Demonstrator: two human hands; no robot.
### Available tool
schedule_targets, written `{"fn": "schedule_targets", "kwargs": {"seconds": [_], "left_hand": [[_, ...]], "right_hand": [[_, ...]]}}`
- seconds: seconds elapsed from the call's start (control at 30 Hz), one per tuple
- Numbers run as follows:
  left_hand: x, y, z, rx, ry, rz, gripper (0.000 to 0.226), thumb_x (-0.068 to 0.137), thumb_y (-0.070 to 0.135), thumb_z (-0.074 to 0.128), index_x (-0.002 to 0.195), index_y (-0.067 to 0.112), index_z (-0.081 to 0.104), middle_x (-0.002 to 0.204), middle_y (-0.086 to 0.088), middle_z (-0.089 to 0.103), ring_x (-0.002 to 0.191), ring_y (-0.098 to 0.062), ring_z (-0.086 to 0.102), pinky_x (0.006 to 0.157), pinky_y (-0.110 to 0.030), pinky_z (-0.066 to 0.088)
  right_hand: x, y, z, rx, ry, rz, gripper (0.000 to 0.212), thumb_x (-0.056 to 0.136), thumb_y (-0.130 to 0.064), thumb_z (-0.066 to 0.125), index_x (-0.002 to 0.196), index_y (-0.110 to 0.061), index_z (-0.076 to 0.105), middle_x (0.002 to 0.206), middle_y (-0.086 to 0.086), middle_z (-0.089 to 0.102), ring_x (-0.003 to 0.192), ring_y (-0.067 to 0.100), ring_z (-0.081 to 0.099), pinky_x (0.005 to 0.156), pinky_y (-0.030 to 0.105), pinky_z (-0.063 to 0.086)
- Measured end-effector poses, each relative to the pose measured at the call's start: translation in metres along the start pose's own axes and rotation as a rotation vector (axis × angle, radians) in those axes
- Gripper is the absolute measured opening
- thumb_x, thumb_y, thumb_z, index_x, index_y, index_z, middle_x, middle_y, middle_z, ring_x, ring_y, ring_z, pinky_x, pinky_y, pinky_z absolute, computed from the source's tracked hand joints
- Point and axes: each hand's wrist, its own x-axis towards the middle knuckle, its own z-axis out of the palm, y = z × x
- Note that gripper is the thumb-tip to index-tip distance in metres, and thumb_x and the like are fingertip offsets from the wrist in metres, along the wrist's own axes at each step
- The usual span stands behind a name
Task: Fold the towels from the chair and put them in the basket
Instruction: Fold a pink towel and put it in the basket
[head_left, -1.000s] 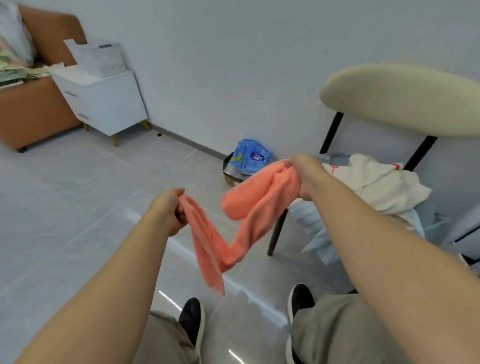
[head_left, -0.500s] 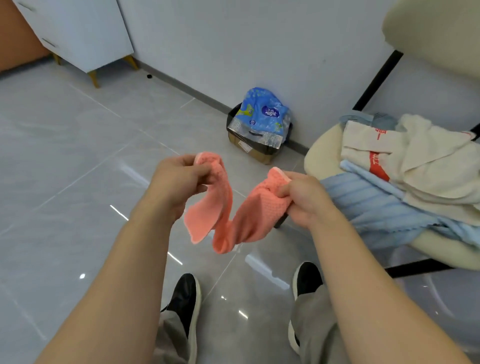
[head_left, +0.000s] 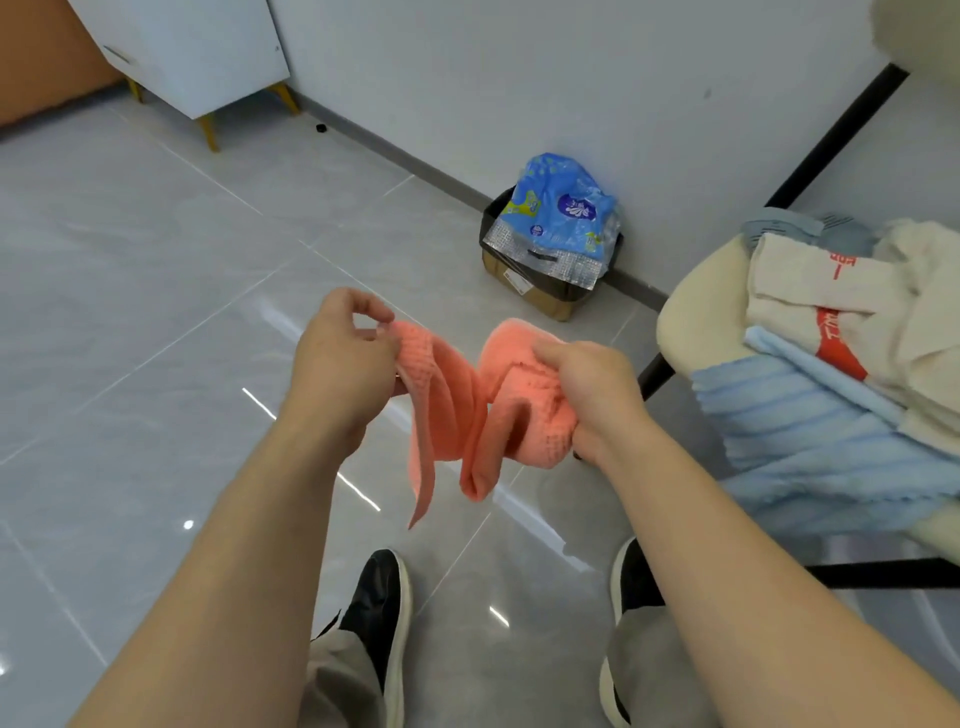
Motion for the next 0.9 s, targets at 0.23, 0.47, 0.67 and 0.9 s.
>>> {"fn": "schedule_targets", "kwargs": {"seconds": [0.23, 0.47, 0.67, 0.9], "left_hand": [[-0.013, 0.008, 0.019, -0.102, -0.103, -0.177, 0.022, 0.089, -0.009, 0.053, 0.086, -0.001, 0.073, 0.093, -0.024, 0.073, 0.084, -0.034, 0.073, 0.074, -0.037, 0.063], [-0.017, 0.012, 0.041, -0.016, -0.330, -0.248, 0.074, 0.073, 0.064, 0.076, 0.098, -0.006, 0.074, 0.095, -0.025, 0.074, 0.089, -0.035, 0.074, 0.086, -0.041, 0.061], [-0.016, 0.007, 0.056, 0.179, -0.256, -0.203, 0.015, 0.081, 0.002, 0.075, 0.093, -0.008, 0.071, 0.092, -0.029, 0.072, 0.070, -0.034, 0.072, 0.070, -0.039, 0.063], [-0.013, 0.005, 0.065, 0.383, -0.083, 0.054, 0.043, 0.085, 0.036, 0.066, 0.077, -0.006, 0.065, 0.068, -0.022, 0.057, 0.062, -0.026, 0.053, 0.065, -0.040, 0.053]], "right_hand": [[-0.034, -0.006, -0.019, -0.395, -0.234, -0.693, 0.018, 0.089, -0.017, 0.072, 0.073, -0.024, 0.064, 0.075, 0.000, 0.067, 0.071, 0.022, 0.063, 0.069, 0.039, 0.053], [-0.049, 0.009, -0.035, -1.012, -0.449, -1.060, 0.021, 0.079, -0.013, 0.041, 0.077, -0.032, 0.033, 0.074, -0.004, 0.054, 0.070, 0.026, 0.051, 0.059, 0.045, 0.047], [-0.049, 0.014, -0.048, -1.109, -0.523, -1.039, 0.019, 0.083, -0.018, 0.040, 0.077, -0.035, 0.034, 0.073, -0.008, 0.053, 0.067, 0.021, 0.050, 0.053, 0.032, 0.036], [-0.045, 0.021, -0.057, -1.188, -0.626, -0.819, 0.014, 0.084, -0.019, 0.061, 0.081, -0.026, 0.049, 0.075, -0.008, 0.055, 0.070, 0.015, 0.054, 0.056, 0.033, 0.044]]}}
